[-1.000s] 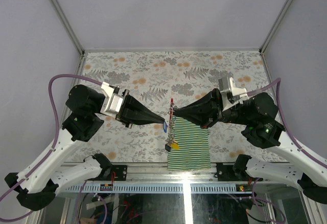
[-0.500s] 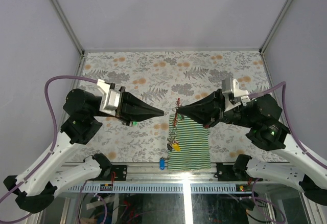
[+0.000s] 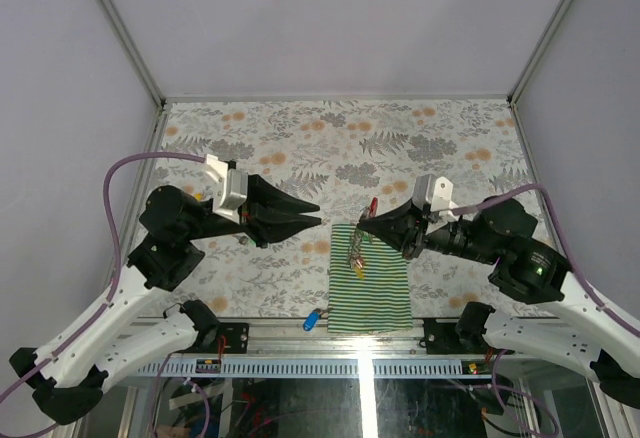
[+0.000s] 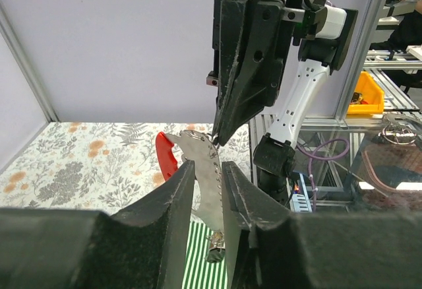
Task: Put the keys on the keyring
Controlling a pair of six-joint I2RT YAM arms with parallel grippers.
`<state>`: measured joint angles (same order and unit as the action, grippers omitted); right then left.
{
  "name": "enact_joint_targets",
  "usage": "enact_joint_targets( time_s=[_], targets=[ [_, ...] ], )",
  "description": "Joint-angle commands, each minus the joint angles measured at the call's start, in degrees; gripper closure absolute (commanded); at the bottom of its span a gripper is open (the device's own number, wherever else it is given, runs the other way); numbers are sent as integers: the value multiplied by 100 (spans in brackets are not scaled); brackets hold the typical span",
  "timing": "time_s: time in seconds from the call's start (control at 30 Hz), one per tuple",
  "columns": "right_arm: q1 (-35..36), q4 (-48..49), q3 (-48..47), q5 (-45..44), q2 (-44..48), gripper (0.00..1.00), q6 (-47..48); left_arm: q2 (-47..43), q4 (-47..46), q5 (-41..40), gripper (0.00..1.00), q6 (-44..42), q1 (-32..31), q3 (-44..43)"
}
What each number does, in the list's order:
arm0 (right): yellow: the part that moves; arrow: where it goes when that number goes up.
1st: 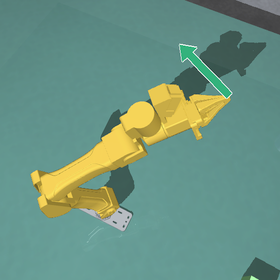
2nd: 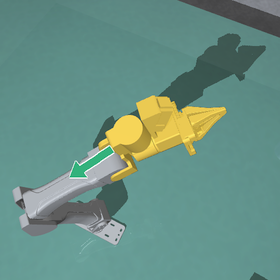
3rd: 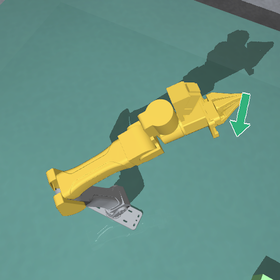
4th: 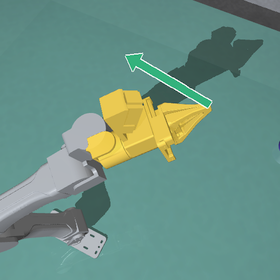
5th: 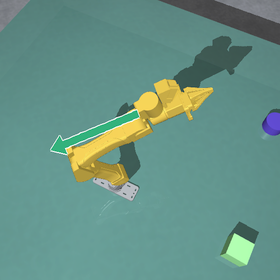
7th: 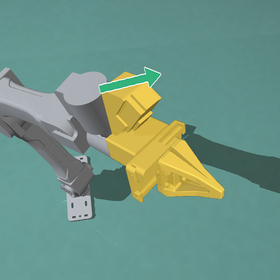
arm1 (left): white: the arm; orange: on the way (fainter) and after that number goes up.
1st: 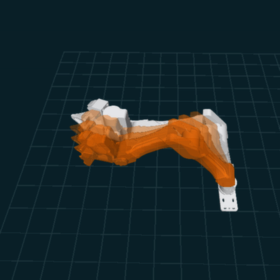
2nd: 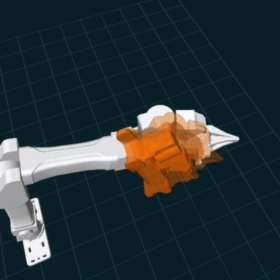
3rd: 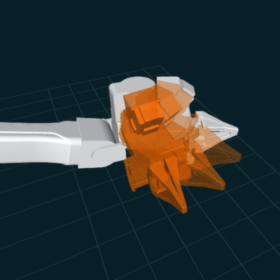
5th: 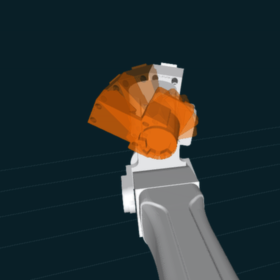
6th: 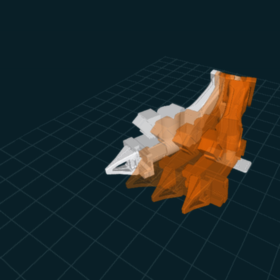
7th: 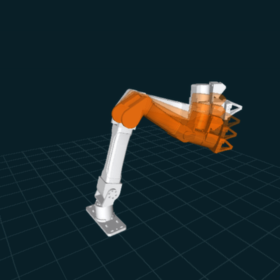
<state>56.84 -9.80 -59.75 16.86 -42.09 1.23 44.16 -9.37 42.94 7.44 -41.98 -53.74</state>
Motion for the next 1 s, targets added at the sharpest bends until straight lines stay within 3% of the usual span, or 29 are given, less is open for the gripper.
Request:
enact_joint_targets(
  time_s=[0.0, 0.4, 0.97],
  targets=[
    [-2, 1216, 268, 473, 228, 100, 280, -28, -404, 82, 75, -145, -22, 117],
    [-6, 2806, 625, 762, 119, 100, -101, 203, -1082, 739, 67, 55, -31, 194],
    [-4, 2989, 484, 1036, -100, 100, -78, 525, -1986, 738, 66, 565, -174, 236]
  ],
)
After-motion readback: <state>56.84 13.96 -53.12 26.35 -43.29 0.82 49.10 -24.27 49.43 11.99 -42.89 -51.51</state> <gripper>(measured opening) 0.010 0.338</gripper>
